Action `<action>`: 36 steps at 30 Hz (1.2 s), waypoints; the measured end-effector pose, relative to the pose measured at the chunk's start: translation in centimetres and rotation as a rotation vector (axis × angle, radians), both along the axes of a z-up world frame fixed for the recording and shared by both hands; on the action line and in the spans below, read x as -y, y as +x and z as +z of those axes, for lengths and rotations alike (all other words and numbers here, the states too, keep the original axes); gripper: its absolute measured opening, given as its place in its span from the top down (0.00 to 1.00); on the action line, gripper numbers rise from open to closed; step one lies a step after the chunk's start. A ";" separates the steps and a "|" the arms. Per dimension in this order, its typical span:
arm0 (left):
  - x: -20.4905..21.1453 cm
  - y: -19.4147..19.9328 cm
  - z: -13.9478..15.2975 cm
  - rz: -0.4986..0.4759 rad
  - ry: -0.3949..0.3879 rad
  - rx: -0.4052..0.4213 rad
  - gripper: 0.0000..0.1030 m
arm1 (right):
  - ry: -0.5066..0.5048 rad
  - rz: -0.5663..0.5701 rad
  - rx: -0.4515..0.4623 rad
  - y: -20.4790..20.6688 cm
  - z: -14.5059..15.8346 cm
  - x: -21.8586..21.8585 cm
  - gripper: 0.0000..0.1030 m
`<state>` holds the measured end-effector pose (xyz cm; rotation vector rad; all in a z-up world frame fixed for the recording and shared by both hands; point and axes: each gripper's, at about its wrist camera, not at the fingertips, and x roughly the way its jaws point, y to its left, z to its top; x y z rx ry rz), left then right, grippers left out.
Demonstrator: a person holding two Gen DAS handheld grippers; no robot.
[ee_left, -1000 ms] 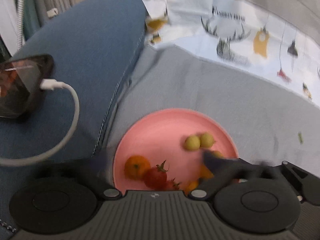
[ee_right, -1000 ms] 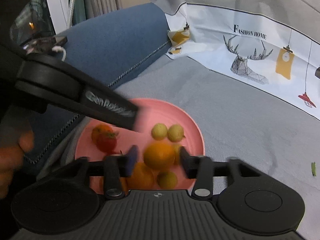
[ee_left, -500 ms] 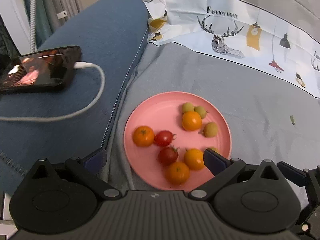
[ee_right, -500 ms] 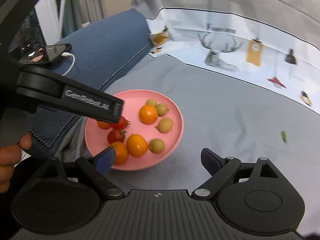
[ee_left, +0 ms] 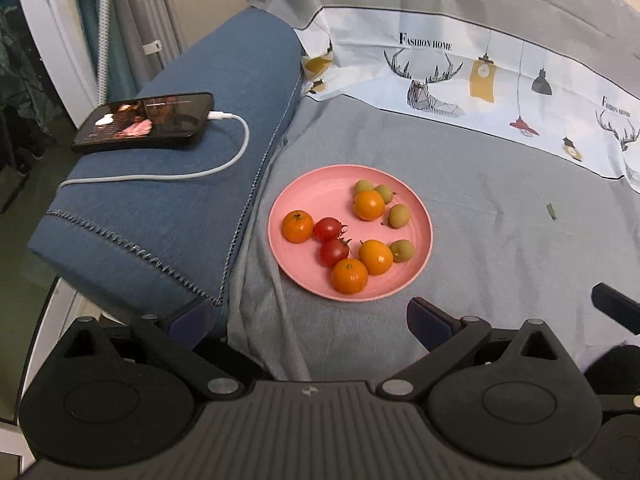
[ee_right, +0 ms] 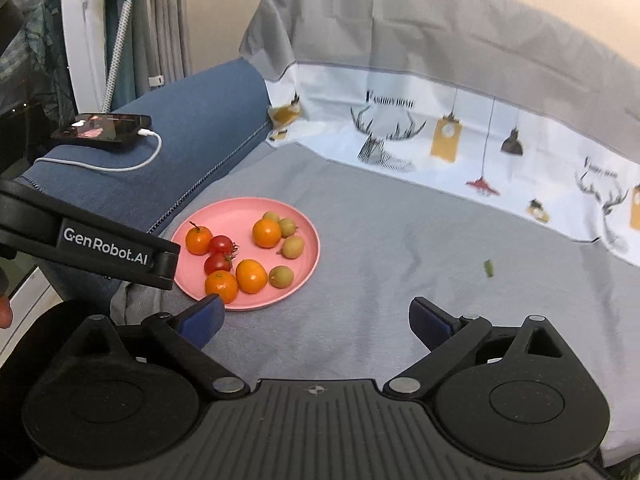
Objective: Organize fruits
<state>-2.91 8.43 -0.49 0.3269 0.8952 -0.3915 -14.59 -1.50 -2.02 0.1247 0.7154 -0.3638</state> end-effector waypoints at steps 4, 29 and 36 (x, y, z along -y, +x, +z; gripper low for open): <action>-0.6 -1.8 0.5 -0.004 0.024 0.048 0.00 | 0.005 -0.023 0.032 -1.9 0.8 -0.3 0.04; -1.3 -4.8 1.1 0.017 0.029 0.119 0.00 | -0.036 -0.059 0.091 -5.7 2.7 -1.1 0.02; -1.6 -4.4 0.6 0.022 0.044 0.111 0.00 | -0.038 -0.056 0.092 -5.5 2.6 -1.1 0.02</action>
